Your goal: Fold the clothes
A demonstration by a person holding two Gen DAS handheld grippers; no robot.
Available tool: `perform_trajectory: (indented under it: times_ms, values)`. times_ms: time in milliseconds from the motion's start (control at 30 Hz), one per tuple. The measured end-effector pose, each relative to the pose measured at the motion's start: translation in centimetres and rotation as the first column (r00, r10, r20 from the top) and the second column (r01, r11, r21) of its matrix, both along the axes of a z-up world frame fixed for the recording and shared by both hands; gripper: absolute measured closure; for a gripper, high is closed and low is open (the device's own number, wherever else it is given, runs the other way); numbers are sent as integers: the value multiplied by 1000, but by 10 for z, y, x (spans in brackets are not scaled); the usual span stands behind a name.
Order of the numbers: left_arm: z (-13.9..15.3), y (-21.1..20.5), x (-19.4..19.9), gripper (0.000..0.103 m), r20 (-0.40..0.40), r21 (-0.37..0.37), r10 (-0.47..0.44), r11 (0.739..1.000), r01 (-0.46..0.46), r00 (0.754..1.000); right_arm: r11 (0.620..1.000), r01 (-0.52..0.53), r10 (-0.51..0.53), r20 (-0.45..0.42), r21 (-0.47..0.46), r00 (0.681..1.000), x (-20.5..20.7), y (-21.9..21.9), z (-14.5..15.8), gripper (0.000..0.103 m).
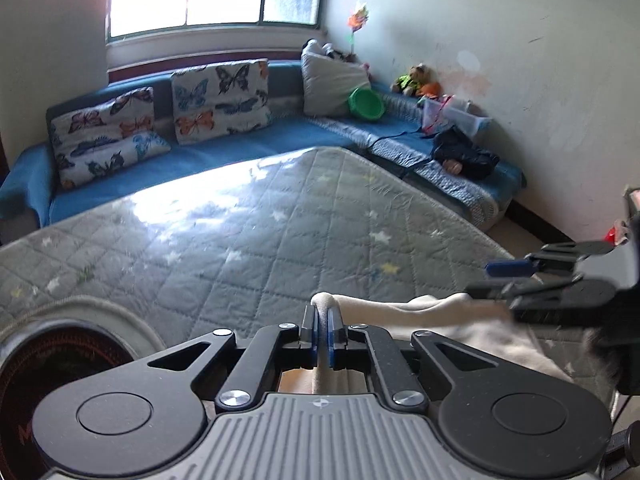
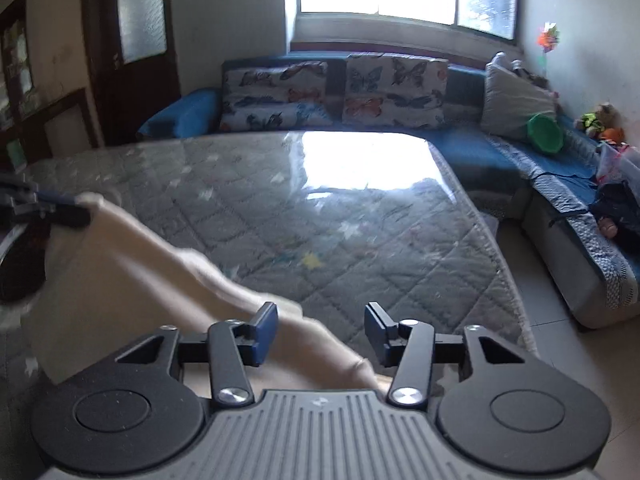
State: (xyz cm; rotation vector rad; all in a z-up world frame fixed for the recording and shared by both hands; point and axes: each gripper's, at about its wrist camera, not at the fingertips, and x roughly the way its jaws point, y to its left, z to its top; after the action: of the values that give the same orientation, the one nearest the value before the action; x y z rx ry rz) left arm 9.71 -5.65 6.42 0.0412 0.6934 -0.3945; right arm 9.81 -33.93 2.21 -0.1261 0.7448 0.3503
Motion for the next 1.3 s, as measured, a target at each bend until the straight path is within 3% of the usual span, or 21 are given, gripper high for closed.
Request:
perform_trajectory:
  times_ms: [133,200,233,267,367,467,567,733,800,900,1067,1200,1300]
  values:
    - [1,0,0,98,4,5,-9,1000,9,1000,1000,-11,10,-24,-13,1000,4,3,-15,52]
    - [-1,1,0,98,-1,6,-3,1000,3,1000,1000,-20,19,-21,-21,1000,3,5,-17,67]
    - [-1,2,1,98,-2,6,1,1000,-1,1000,999,-24,23,-20,-25,1000,2,6,-18,88]
    - [-1,3,1,98,-3,5,4,1000,-4,1000,999,-28,28,-19,-29,999,2,7,-19,96]
    - [2,6,2,98,2,1,15,1000,-15,1000,998,-30,32,27,-59,999,0,13,-10,98]
    - [14,10,4,98,33,-7,37,999,-37,999,998,8,1,145,-56,989,-2,15,24,98]
    - [44,17,7,98,96,-40,65,997,-61,993,999,33,-29,301,-10,953,-8,14,76,98]
    - [107,30,-2,98,248,-119,99,990,-72,964,998,2,-39,535,69,844,-39,15,161,98]
    - [123,35,-11,98,287,-136,101,989,-64,953,996,-33,-21,585,81,811,-55,15,180,98]
    - [123,41,-24,98,280,-147,85,988,-45,956,994,-80,21,612,69,791,-80,16,185,98]
    - [90,48,-48,98,193,-118,50,993,-27,980,992,-126,96,514,23,852,-107,17,153,98]
    - [49,54,-64,98,75,-100,28,995,-20,997,989,-149,147,359,-20,922,-119,22,110,98]
    - [19,55,-76,98,0,-89,13,996,-13,1000,986,-164,165,271,-25,948,-129,27,84,97]
